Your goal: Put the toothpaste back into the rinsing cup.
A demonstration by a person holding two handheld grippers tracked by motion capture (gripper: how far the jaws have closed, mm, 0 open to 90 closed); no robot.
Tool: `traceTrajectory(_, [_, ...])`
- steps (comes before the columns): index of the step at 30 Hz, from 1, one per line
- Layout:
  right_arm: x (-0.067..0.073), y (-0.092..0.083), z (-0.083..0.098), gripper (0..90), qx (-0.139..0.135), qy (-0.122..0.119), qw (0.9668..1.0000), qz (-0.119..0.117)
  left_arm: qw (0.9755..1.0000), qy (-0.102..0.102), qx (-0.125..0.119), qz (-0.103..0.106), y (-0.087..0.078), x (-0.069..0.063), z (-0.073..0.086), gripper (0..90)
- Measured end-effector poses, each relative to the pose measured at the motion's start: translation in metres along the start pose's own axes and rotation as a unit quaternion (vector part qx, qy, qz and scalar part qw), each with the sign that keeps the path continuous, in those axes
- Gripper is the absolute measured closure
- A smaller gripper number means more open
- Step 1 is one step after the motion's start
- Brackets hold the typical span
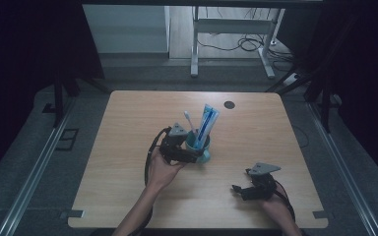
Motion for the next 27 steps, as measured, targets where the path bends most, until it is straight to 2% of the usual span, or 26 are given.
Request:
traceTrajectory(5, [0.000,0.000,0.000,13.8,0.000,0.000,1.0000,0.000,0.9999,-0.011,0.000,0.002,-0.004,0.001,0.007,14.5])
traceTrajectory(27, [0.000,0.000,0.000,13.7,0.000,0.000,1.0000,0.000,0.9998,-0.022,0.000,0.000,-0.022,-0.002,0.034,12.2])
Point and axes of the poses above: each handheld gripper's, and its own axes: y roughly forward along the jaws, z roughly out of its underside, x roughly to its left, the point moved 7 cm from there along y, roughly forward along the jaws, and after that the axes turned 15 degrees about y, right-handed, at the moved point
